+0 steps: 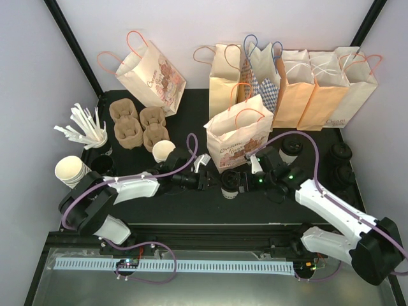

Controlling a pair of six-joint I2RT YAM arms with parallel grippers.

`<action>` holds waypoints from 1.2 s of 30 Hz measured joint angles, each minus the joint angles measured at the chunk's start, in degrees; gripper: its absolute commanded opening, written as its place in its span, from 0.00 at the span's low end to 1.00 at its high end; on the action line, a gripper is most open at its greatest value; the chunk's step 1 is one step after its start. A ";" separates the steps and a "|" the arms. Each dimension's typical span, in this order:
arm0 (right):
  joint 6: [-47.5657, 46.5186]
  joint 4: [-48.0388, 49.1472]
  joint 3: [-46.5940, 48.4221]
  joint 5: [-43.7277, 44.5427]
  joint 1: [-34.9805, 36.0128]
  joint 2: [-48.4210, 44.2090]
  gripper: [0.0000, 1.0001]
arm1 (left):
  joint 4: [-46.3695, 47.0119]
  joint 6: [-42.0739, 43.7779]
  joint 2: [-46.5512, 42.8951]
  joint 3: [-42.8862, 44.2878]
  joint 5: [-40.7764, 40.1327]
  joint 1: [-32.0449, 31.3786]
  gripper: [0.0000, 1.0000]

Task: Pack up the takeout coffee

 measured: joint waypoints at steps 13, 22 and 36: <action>1.31 -2.73 1.27 4.00 -0.83 -5.25 0.67 | -12.00 3.37 -5.03 4.42 -4.83 -0.13 0.48; 5.62 -0.81 -1.44 4.66 -6.95 -10.60 0.35 | -12.87 3.67 -5.11 5.03 -5.01 -0.13 0.36; 6.05 2.25 -4.66 -1.11 -8.44 -7.06 0.30 | -12.72 3.80 -1.88 5.68 -4.70 -0.15 0.34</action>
